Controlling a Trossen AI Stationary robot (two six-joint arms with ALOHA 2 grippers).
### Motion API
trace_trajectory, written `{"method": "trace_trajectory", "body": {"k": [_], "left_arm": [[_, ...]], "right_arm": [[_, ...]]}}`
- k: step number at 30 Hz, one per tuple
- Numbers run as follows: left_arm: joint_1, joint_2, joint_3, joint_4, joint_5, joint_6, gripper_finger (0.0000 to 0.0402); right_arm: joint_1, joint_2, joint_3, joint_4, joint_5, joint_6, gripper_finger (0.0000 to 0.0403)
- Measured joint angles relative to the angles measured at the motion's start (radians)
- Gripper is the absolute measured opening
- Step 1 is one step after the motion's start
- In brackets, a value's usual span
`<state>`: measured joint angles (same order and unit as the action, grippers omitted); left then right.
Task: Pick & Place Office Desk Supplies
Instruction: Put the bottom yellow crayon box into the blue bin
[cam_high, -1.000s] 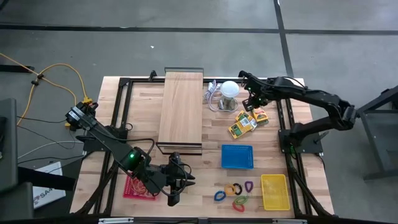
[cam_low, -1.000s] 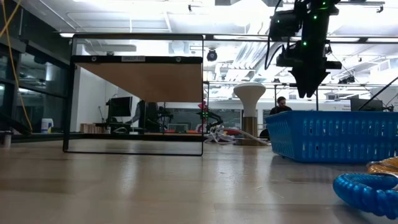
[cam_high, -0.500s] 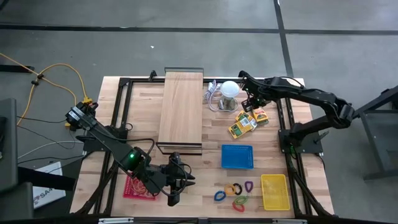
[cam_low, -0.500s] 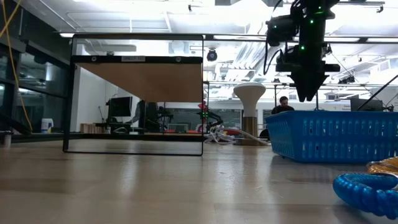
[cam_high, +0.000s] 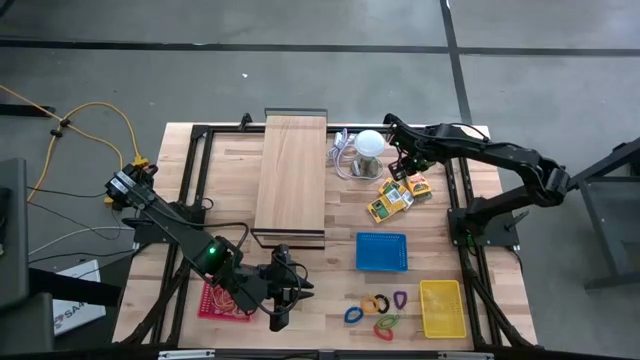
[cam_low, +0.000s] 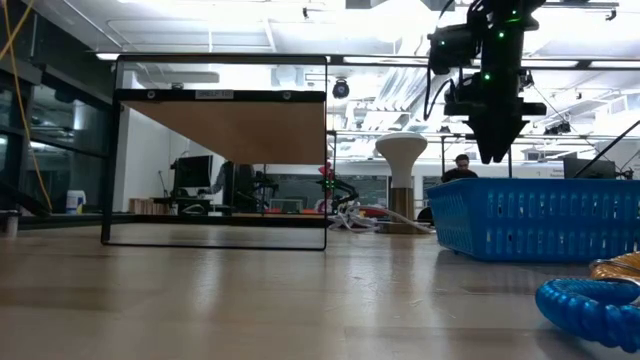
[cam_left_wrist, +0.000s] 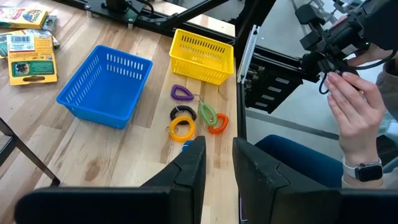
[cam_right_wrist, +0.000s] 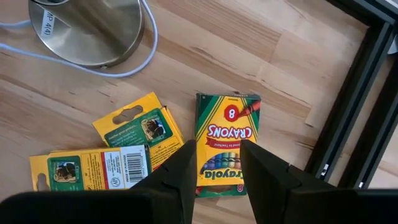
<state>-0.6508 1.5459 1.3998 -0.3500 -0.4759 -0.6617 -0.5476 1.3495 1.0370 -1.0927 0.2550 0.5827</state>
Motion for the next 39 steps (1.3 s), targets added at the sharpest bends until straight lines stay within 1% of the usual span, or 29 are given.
{"method": "trace_trajectory", "body": {"k": [10, 17, 28, 31, 36, 39], "left_arm": [[0.000, 0.000, 0.000, 0.000, 0.000, 0.000, 0.0077], [0.000, 0.000, 0.000, 0.000, 0.000, 0.000, 0.0077], [0.000, 0.000, 0.000, 0.000, 0.000, 0.000, 0.0077], [0.000, 0.000, 0.000, 0.000, 0.000, 0.000, 0.0077], [0.000, 0.000, 0.000, 0.000, 0.000, 0.000, 0.0077], [0.000, 0.000, 0.000, 0.000, 0.000, 0.000, 0.0077]], "right_arm": [[0.001, 0.000, 0.000, -0.003, -0.006, -0.001, 0.0111], [0.037, 0.000, -0.039, -0.003, 0.007, 0.002, 0.0111], [0.087, 0.000, -0.072, 0.002, 0.006, 0.073, 0.0111], [0.108, 0.000, -0.072, 0.011, -0.008, 0.080, 0.0111], [0.128, 0.000, -0.072, 0.013, -0.076, 0.115, 0.0111], [0.139, 0.000, -0.072, 0.012, -0.084, 0.135, 0.0111]]}}
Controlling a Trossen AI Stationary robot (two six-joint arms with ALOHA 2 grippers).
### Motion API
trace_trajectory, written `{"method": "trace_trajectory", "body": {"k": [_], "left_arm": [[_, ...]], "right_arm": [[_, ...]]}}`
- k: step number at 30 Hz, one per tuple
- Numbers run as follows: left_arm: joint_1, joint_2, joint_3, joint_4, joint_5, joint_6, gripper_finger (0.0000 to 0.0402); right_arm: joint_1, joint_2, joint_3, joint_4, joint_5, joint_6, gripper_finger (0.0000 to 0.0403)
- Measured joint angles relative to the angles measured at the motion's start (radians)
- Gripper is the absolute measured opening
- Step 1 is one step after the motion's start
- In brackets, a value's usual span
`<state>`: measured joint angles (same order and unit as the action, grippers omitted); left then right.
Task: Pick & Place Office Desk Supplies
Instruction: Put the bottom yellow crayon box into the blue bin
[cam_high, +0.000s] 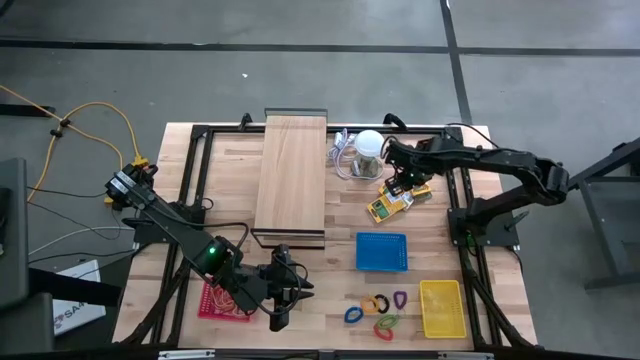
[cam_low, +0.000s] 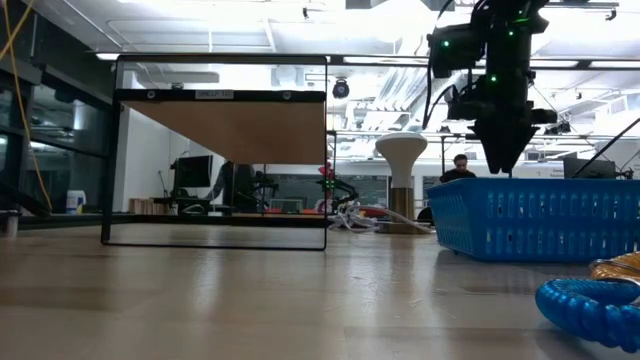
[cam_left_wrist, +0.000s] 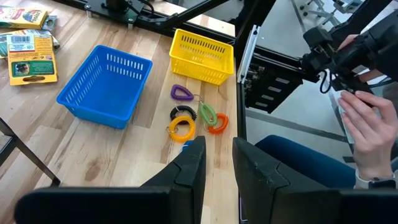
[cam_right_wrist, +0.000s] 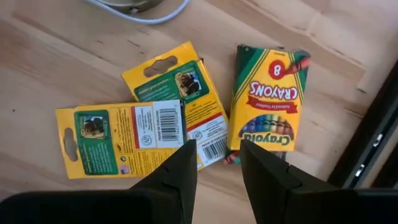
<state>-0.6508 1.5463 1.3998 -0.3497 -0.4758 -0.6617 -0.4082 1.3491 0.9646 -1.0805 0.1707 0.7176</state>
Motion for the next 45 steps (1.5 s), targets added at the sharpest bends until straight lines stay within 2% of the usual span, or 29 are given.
{"method": "trace_trajectory", "body": {"k": [9, 17, 24, 34, 41, 45], "left_arm": [[0.000, 0.000, 0.000, 0.000, 0.000, 0.000, 0.0077], [0.000, 0.000, 0.000, 0.000, 0.000, 0.000, 0.0077], [0.000, 0.000, 0.000, 0.000, 0.000, 0.000, 0.0077], [0.000, 0.000, 0.000, 0.000, 0.000, 0.000, 0.0077], [0.000, 0.000, 0.000, 0.000, 0.000, 0.000, 0.0077], [0.000, 0.000, 0.000, 0.000, 0.000, 0.000, 0.0077]], "right_arm": [[0.009, 0.000, 0.000, -0.006, -0.100, 0.074, 0.0111], [-0.005, -0.001, -0.008, 0.061, -0.125, 0.075, 0.0111], [-0.076, -0.078, -0.148, 0.227, -0.230, 0.065, 0.0111], [-0.165, -0.226, -0.232, 0.298, -0.321, 0.048, 0.0111], [-0.208, -0.258, -0.358, 0.491, -0.447, 0.063, 0.0111], [-0.222, -0.259, -0.420, 0.571, -0.471, 0.094, 0.0111]]}}
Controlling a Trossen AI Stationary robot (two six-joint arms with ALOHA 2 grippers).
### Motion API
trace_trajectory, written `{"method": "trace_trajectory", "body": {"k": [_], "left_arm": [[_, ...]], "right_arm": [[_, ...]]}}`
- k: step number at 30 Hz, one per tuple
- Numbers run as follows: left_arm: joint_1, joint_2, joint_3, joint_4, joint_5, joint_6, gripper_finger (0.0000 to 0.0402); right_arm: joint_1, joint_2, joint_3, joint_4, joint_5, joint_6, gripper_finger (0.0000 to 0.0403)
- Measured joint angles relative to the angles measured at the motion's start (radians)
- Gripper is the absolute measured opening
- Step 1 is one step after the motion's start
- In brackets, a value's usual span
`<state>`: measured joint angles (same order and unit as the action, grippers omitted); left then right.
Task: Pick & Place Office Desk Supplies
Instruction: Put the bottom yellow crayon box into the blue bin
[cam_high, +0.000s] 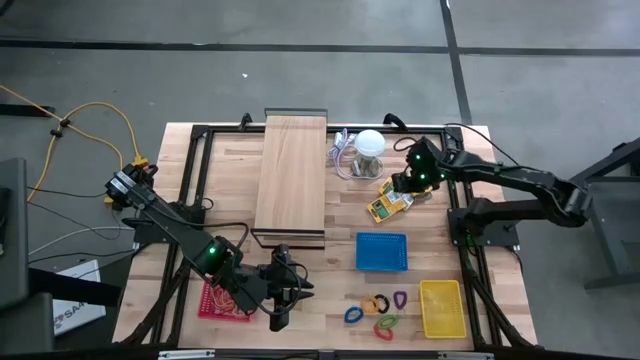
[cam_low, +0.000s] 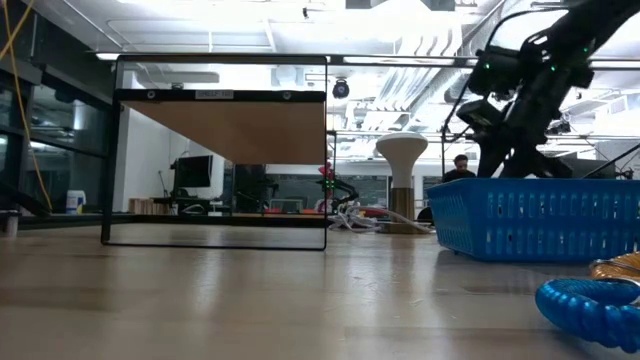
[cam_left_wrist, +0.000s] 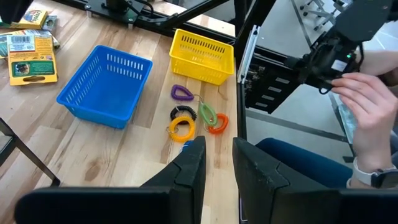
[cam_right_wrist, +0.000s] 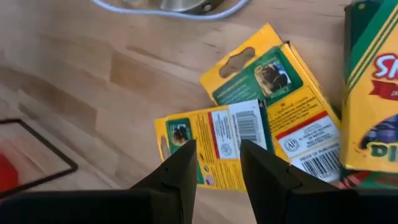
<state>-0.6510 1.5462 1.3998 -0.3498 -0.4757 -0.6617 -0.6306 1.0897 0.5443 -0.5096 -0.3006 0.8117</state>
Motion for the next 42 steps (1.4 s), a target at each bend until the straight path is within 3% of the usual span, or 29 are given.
{"method": "trace_trajectory", "body": {"k": [20, 42], "left_arm": [[0.000, 0.000, 0.000, -0.001, 0.000, 0.000, 0.0077], [0.000, 0.000, 0.000, 0.000, 0.000, 0.000, 0.0077]], "right_arm": [[0.000, -0.179, -0.161, 0.055, 0.029, 0.103, 0.0111], [0.000, -0.184, -0.236, 0.058, 0.032, 0.120, 0.0111]]}}
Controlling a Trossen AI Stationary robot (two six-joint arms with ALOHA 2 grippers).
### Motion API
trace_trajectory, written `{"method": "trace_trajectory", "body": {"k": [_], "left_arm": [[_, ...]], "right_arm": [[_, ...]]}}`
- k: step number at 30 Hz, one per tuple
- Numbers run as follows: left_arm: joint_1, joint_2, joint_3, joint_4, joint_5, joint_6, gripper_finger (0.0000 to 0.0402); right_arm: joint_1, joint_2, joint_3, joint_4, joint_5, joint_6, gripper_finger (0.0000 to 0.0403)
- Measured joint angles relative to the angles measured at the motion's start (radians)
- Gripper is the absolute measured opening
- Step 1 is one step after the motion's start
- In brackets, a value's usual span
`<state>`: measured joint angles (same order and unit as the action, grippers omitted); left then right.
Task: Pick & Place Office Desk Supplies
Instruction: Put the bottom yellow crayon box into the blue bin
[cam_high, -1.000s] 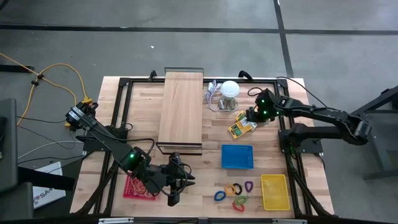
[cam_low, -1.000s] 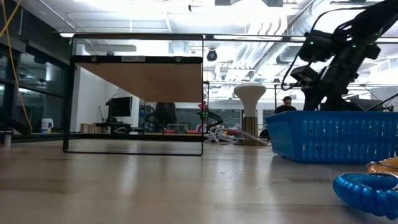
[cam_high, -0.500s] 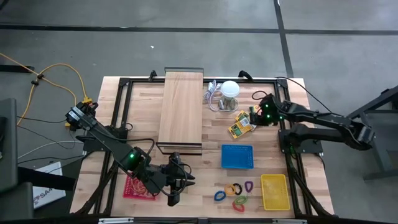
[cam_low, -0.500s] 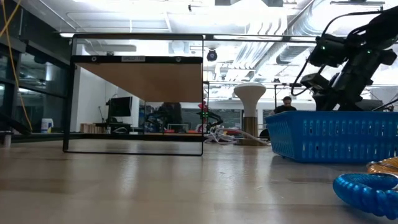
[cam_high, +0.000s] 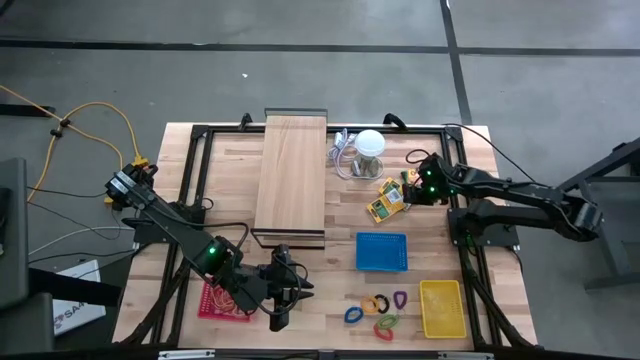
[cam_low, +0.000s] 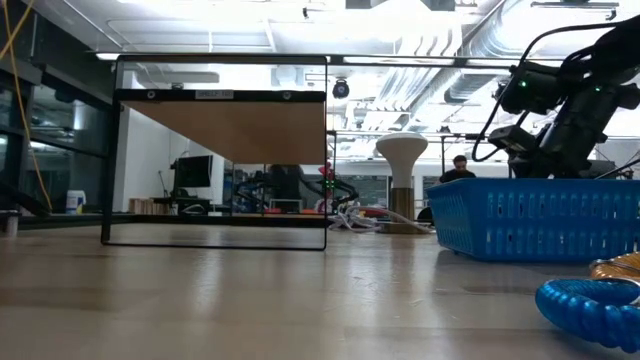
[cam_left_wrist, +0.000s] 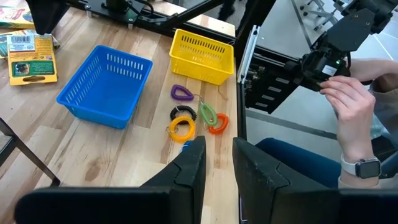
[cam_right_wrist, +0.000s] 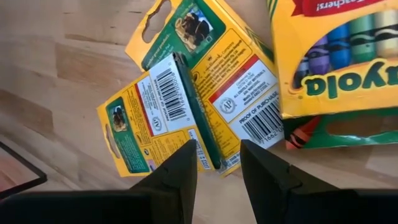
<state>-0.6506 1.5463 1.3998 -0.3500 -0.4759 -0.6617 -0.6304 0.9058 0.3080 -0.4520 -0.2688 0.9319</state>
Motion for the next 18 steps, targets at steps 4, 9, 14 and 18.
{"method": "trace_trajectory", "body": {"k": [4, 9, 14, 18], "left_arm": [[0.000, 0.000, 0.000, 0.000, 0.000, 0.000, 0.0077], [0.000, 0.000, 0.000, 0.000, 0.000, 0.000, 0.0077], [0.000, 0.000, 0.000, 0.000, 0.000, 0.000, 0.0077], [0.000, 0.000, 0.000, 0.000, 0.000, 0.000, 0.0077]], "right_arm": [[0.000, 0.000, 0.000, 0.000, -0.002, -0.001, 0.0111], [0.000, 0.000, 0.000, 0.024, -0.002, 0.004, 0.0111], [-0.004, -0.017, 0.000, 0.030, -0.001, 0.012, 0.0111], [-0.037, -0.028, 0.000, 0.027, -0.024, 0.010, 0.0111]]}}
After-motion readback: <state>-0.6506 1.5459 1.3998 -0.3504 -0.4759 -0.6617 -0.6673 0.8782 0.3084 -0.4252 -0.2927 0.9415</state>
